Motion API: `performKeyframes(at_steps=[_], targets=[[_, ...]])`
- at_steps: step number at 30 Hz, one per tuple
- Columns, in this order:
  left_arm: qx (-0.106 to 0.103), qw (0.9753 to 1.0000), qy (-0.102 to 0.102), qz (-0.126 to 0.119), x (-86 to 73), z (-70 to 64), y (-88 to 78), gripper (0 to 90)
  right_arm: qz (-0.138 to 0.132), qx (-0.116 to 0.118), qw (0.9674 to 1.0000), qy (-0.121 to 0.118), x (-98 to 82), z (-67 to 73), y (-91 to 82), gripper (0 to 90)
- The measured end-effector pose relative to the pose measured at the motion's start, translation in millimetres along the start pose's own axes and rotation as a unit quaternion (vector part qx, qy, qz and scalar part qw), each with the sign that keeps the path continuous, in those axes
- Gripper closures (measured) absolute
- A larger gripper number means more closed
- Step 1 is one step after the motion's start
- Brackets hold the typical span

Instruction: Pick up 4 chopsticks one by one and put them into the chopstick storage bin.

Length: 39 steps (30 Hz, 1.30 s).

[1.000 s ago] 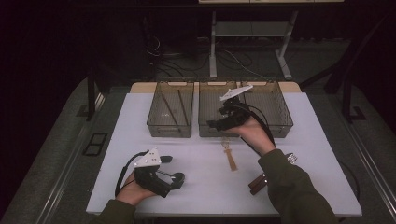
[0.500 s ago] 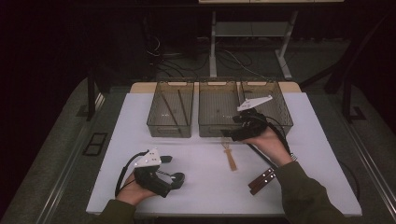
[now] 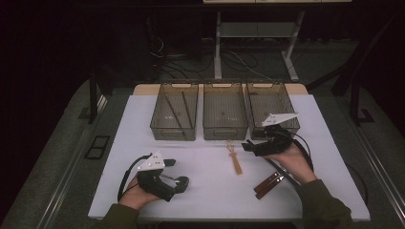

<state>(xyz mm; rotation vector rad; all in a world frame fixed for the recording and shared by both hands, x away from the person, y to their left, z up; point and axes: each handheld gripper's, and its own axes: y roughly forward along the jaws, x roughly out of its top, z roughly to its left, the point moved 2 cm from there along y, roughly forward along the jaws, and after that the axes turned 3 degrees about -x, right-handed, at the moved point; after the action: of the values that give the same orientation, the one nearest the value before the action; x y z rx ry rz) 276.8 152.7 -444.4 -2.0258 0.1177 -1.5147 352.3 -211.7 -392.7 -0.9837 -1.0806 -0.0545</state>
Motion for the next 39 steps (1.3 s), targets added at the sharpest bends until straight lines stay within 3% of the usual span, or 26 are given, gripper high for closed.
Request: performKeyframes(at_steps=[10, 19, 27, 30, 33, 39], targets=[[0.002, 0.9999, -0.001, -0.012, 0.9, 2.4, -1.0, 0.0, 0.003, 0.001, 1.0, 0.008, -30.8, -5.7, -12.8, 29.2], [0.003, 0.9999, -0.003, -0.012, 0.3, 5.7, -2.1, 0.0, -0.004, -0.011, 0.9997, 0.022, -50.5, -13.6, -34.3, 33.6], [0.01, 0.9999, 0.0, -0.006, -0.1, 4.2, -2.6, 0.0, 0.007, -0.01, 0.9996, 0.024, -68.8, -18.4, -49.3, 44.4], [0.013, 0.9999, 0.0, -0.005, -0.2, 4.1, -3.7, 0.0, 0.011, -0.025, 0.9995, 0.017, -75.1, -22.1, -52.7, 50.4], [0.013, 0.9999, 0.0, -0.005, -0.1, 4.6, -3.6, 0.0, 0.02, -0.027, 0.9989, 0.034, -81.4, -23.6, -56.2, 56.4], [0.014, 0.9999, 0.0, -0.002, -0.3, 3.4, -3.1, 0.0, 0.044, -0.052, 0.9972, 0.031, -91.7, -30.8, -56.7, 67.8]])
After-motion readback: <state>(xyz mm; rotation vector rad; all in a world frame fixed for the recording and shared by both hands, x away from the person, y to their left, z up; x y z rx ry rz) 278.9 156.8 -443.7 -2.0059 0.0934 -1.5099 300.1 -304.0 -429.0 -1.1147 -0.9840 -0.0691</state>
